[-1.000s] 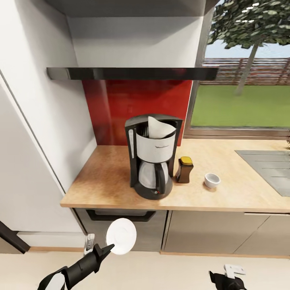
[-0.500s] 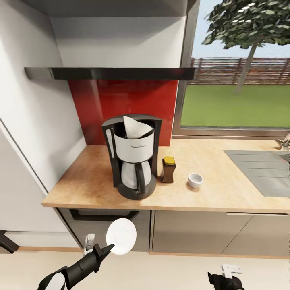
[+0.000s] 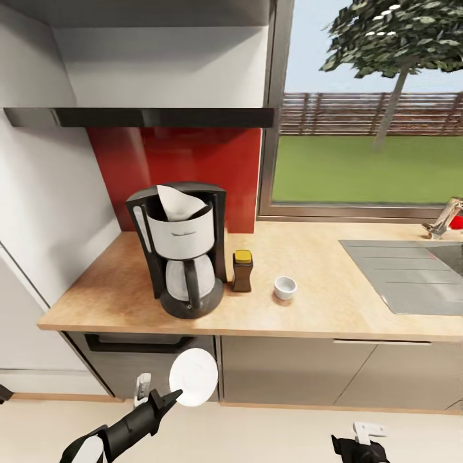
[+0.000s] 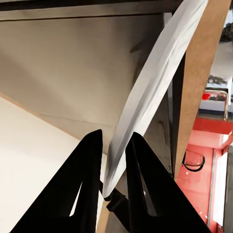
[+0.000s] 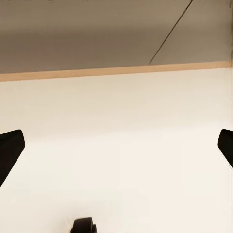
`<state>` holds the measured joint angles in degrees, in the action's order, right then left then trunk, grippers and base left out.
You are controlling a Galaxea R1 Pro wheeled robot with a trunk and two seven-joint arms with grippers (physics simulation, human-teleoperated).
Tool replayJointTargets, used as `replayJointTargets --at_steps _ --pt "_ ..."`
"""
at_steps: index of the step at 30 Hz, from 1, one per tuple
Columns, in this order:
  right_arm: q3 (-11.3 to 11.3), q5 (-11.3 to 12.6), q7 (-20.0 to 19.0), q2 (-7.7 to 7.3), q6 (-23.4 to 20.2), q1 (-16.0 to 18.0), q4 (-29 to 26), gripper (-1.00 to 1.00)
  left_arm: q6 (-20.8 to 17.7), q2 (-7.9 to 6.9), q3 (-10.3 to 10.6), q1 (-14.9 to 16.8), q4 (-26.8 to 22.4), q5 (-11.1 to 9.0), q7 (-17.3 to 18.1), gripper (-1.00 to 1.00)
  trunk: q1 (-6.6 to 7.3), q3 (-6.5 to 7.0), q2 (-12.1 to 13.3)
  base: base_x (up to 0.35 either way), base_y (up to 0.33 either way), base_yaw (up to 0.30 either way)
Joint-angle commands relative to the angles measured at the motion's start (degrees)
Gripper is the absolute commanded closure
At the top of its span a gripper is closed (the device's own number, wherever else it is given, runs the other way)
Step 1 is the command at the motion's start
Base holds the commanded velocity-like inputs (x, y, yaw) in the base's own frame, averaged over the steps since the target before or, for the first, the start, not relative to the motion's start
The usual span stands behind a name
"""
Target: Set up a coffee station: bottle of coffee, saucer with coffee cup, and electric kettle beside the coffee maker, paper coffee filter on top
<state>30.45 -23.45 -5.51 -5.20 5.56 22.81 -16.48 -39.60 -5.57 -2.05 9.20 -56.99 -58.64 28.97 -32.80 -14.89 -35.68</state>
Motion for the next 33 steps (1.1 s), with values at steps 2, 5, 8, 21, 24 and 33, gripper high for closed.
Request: replayJointTargets --at_steps 2,5,8,21,24,33 --pt "0.5 -0.4 -0.4 0.01 0.2 0.1 0.0 -1.00 -0.3 -0.01 -0.1 0.0 -0.1 0.0 -0.2 1.00 -0.01 -0.08 -0.1 0.000 -0.286 0.000" --pt "0.5 -0.4 -0.4 0.01 0.2 0.1 0.0 -1.00 -0.3 0.01 -0.1 0.0 -0.1 0.0 -0.2 1.00 -0.01 -0.08 -0.1 0.009 -0.286 0.000" --pt "0.5 -0.3 -0.4 0.01 0.2 0.1 0.0 -1.00 -0.3 0.01 -0.1 0.0 -0.1 0.0 -0.2 1.00 -0.01 -0.08 -0.1 0.060 -0.286 0.029" --pt "0.5 -0.3 -0.4 0.05 0.2 0.1 0.1 -1.00 -0.5 0.16 0.1 -0.1 -1.0 -0.1 -0.4 1.00 -0.01 -0.08 -0.1 0.090 -0.245 0.170" --pt "0.5 -0.4 -0.4 0.09 0.2 0.1 0.2 -1.00 -0.7 0.15 0.1 -0.1 -5.0 -0.1 -0.8 1.00 -0.01 -0.08 -0.1 0.003 -0.005 0.001" --pt "0.5 -0.3 -0.5 0.07 0.2 0.1 0.3 -1.00 -2.4 0.47 1.4 0.6 -14.5 -15.6 -20.6 1.00 -0.01 -0.08 -0.1 0.000 0.000 0.000"
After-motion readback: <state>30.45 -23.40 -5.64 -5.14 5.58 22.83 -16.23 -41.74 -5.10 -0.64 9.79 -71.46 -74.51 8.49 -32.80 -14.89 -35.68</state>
